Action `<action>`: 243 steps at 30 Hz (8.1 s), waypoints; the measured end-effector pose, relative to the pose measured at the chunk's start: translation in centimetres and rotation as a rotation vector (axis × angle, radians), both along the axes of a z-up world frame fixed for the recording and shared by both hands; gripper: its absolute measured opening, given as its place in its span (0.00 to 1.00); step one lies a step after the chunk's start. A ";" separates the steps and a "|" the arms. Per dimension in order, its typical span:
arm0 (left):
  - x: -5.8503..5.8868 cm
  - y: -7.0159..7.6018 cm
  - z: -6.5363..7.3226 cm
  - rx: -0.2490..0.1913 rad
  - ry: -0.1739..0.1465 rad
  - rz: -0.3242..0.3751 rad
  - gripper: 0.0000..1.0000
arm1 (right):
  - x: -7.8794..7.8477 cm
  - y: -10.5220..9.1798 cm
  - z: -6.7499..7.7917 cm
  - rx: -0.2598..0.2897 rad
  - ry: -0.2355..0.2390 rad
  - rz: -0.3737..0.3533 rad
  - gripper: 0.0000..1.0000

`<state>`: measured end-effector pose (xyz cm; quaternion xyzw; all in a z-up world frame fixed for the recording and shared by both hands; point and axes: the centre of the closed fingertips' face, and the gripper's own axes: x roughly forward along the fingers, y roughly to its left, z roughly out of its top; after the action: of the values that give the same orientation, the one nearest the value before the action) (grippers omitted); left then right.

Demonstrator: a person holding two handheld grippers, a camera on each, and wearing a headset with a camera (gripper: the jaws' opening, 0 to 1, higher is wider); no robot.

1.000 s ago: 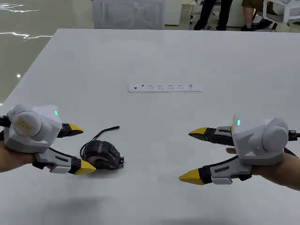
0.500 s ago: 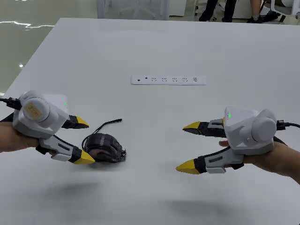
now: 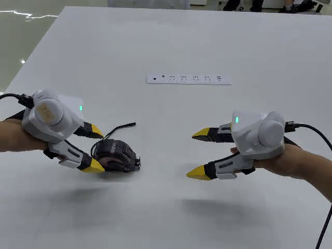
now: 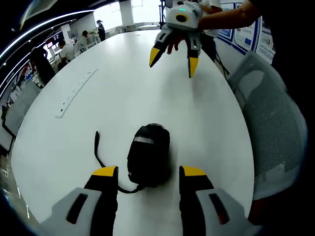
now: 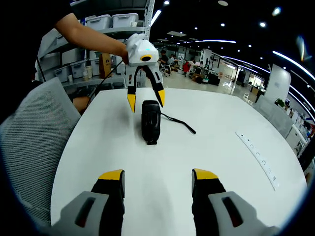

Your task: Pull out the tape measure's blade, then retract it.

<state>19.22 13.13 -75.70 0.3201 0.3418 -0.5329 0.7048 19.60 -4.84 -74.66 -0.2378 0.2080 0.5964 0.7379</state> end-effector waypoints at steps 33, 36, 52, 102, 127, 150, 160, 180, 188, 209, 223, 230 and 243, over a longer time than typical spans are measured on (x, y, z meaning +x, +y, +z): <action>0.0 -0.9 -2.0 0.051 0.026 -0.126 0.28 | 0.2 7.5 -3.8 -0.005 0.050 0.088 0.37; 0.1 -0.9 -2.0 0.052 0.025 -0.125 0.28 | 0.1 8.0 -4.3 -0.010 0.055 0.092 0.35; 0.2 -0.7 -2.3 0.058 0.027 -0.097 0.27 | 0.5 10.3 -5.5 -0.006 0.064 0.097 0.30; 0.2 -0.7 -2.4 0.071 0.026 -0.093 0.26 | 0.2 11.8 -6.4 -0.103 0.051 0.169 0.11; 0.3 -0.4 -2.3 0.069 0.021 -0.086 0.26 | 0.1 11.8 -6.1 -0.111 0.040 0.183 0.11; 0.4 -0.3 -2.3 0.059 0.023 -0.076 0.26 | 0.2 11.0 -6.0 -0.121 0.033 0.199 0.11; 0.3 -0.4 -2.3 0.055 0.021 -0.068 0.26 | 0.2 10.8 -5.9 -0.124 0.022 0.206 0.11; 0.4 -0.4 -2.3 0.047 0.021 -0.051 0.26 | 0.4 10.3 -5.9 -0.135 0.015 0.223 0.11; 0.4 -0.4 -2.3 0.043 0.022 -0.045 0.26 | 0.5 10.1 -5.9 -0.140 0.012 0.230 0.11; 0.4 -0.3 -2.4 0.046 0.025 -0.041 0.26 | 0.4 9.6 -5.6 -0.150 0.011 0.242 0.11; 0.3 -0.4 -2.3 0.048 0.024 -0.040 0.26 | 0.3 9.6 -5.5 -0.156 0.013 0.248 0.11; 0.4 -0.1 -2.4 0.045 0.027 -0.036 0.26 | 0.4 9.5 -5.6 -0.156 0.011 0.249 0.11; 0.4 -0.1 -2.4 0.052 0.026 -0.034 0.26 | 0.4 9.2 -5.5 -0.154 0.011 0.252 0.11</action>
<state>19.58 12.98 -78.06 0.3372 0.3591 -0.5397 0.6827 20.04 4.33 -80.17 -0.3147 0.2256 0.6678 0.6357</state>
